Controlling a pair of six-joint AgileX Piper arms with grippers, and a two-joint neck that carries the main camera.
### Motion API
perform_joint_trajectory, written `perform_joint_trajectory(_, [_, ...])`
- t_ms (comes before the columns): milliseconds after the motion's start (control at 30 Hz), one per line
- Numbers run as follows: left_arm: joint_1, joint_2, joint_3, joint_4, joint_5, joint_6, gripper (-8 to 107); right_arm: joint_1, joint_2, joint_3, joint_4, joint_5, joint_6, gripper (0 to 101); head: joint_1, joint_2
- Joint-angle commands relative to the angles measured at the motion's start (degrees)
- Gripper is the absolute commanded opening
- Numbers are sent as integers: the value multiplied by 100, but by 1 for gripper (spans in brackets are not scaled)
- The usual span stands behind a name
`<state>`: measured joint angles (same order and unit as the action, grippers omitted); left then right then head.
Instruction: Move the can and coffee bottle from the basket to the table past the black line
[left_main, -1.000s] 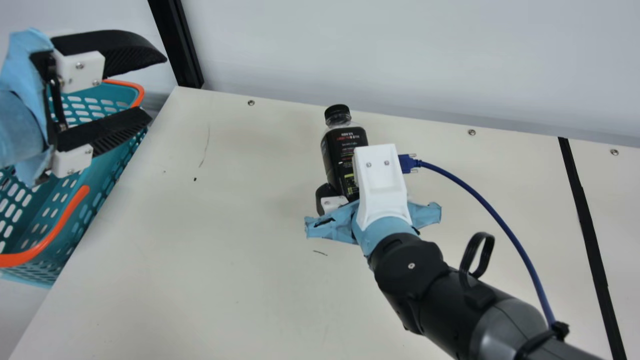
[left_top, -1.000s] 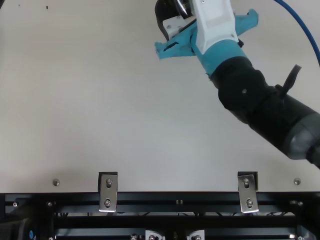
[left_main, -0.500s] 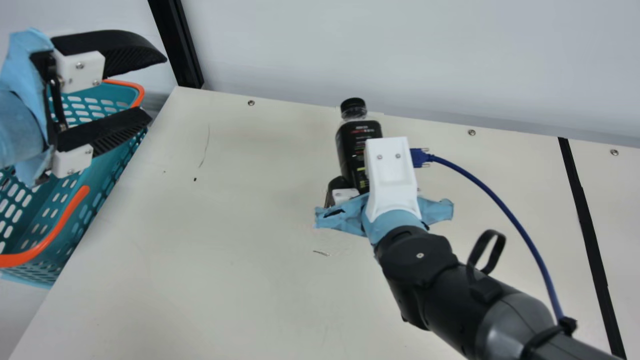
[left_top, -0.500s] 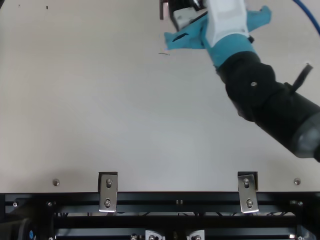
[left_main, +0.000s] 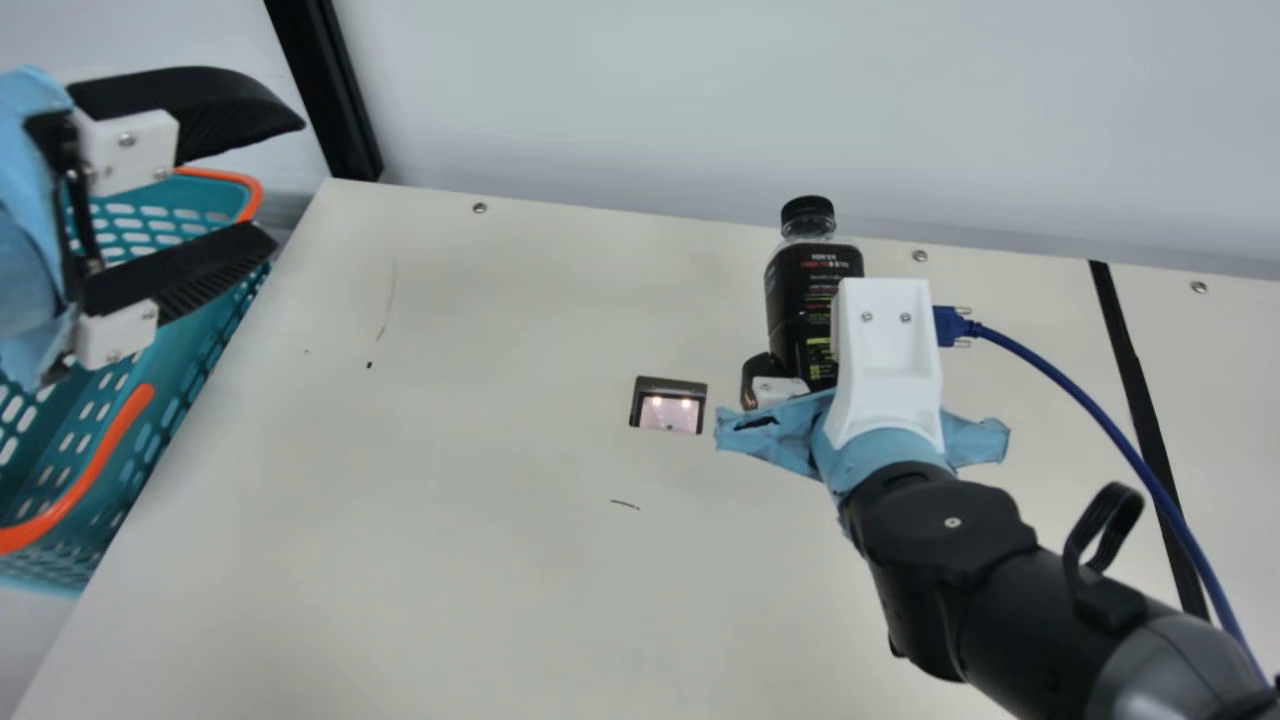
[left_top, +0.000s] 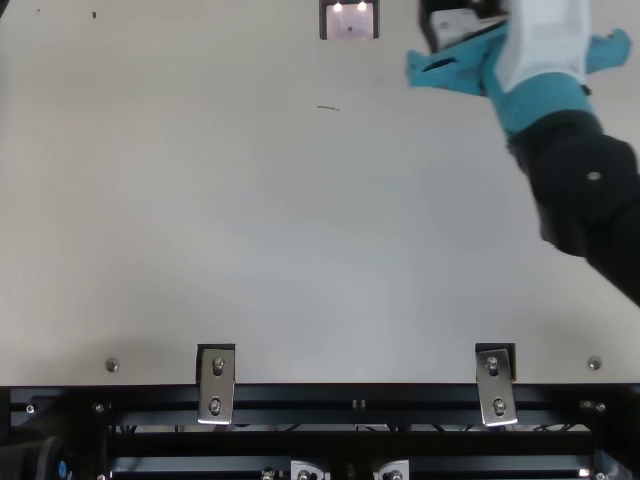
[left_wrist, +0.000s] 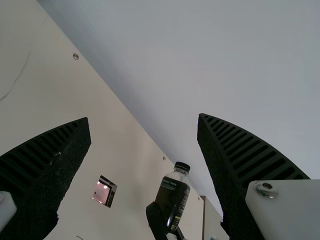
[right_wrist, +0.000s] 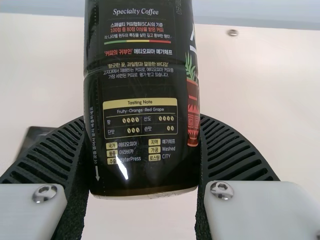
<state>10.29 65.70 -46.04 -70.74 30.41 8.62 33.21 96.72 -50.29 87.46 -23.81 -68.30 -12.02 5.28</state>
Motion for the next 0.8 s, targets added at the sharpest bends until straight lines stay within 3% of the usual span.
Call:
perform_joint_trajectory(0, [0, 0, 0, 0, 0, 0, 90, -146, -111, 143, -29, 12, 24, 0, -11, -266])
perform_joint_trajectory(400, [0, 0, 0, 0, 0, 0, 90, -1137, -797, 949, -120, 9, 129, 0, -13, -2056])
perform_joint_trajectory(767, [0, 0, 0, 0, 0, 0, 90, -2307, -1409, 1635, -313, 183, 156, 0, -246, -3690])
